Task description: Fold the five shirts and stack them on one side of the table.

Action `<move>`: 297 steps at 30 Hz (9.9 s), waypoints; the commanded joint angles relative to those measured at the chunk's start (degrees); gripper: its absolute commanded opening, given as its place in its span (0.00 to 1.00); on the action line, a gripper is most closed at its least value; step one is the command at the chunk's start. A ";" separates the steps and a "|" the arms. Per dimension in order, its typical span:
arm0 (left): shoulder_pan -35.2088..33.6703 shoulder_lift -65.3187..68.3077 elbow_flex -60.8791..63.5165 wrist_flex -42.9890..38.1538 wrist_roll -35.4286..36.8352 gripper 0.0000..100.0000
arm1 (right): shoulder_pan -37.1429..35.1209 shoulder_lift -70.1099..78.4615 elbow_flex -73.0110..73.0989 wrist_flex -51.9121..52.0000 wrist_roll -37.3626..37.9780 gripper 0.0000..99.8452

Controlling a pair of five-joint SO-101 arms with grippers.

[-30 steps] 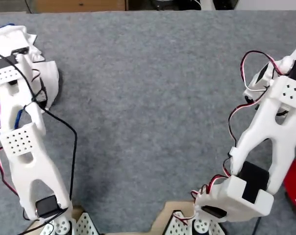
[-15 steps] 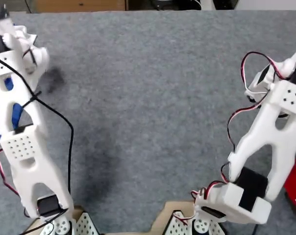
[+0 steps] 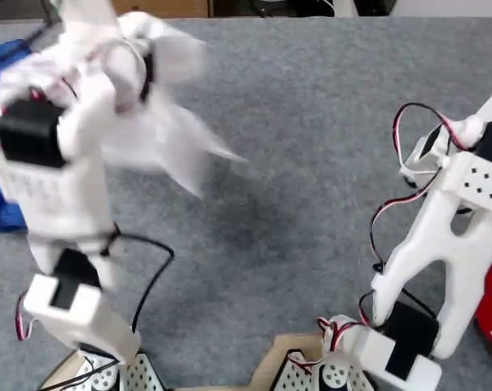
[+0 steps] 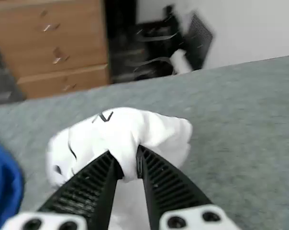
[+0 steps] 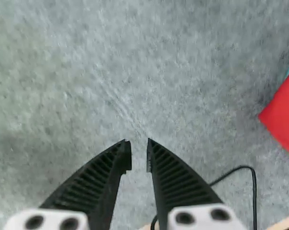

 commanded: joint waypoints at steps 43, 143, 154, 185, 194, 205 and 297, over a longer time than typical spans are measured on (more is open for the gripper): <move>-37.01 -31.08 90.29 -3.34 -11.78 0.34 | -52.97 -3.74 41.54 -28.84 6.51 0.07; -5.71 -10.33 105.41 -45.01 8.00 0.02 | -18.07 -7.34 28.79 -7.91 12.13 0.01; -26.55 -11.47 101.54 -45.54 -6.15 0.02 | -18.24 -7.25 28.79 -9.76 12.13 0.01; -53.89 -12.00 91.43 -39.82 -9.41 0.31 | -64.04 -7.25 31.25 -10.81 9.49 0.14; -60.92 -12.00 87.30 -31.38 -1.32 0.36 | -76.26 -7.16 31.60 -23.21 -0.35 0.24; -73.76 -11.47 87.21 -30.24 -9.05 0.36 | -86.55 -7.16 47.43 -44.48 -4.13 0.19; -32.09 -2.24 88.18 -23.30 5.19 0.35 | -55.87 17.36 -2.51 -6.15 47.91 0.01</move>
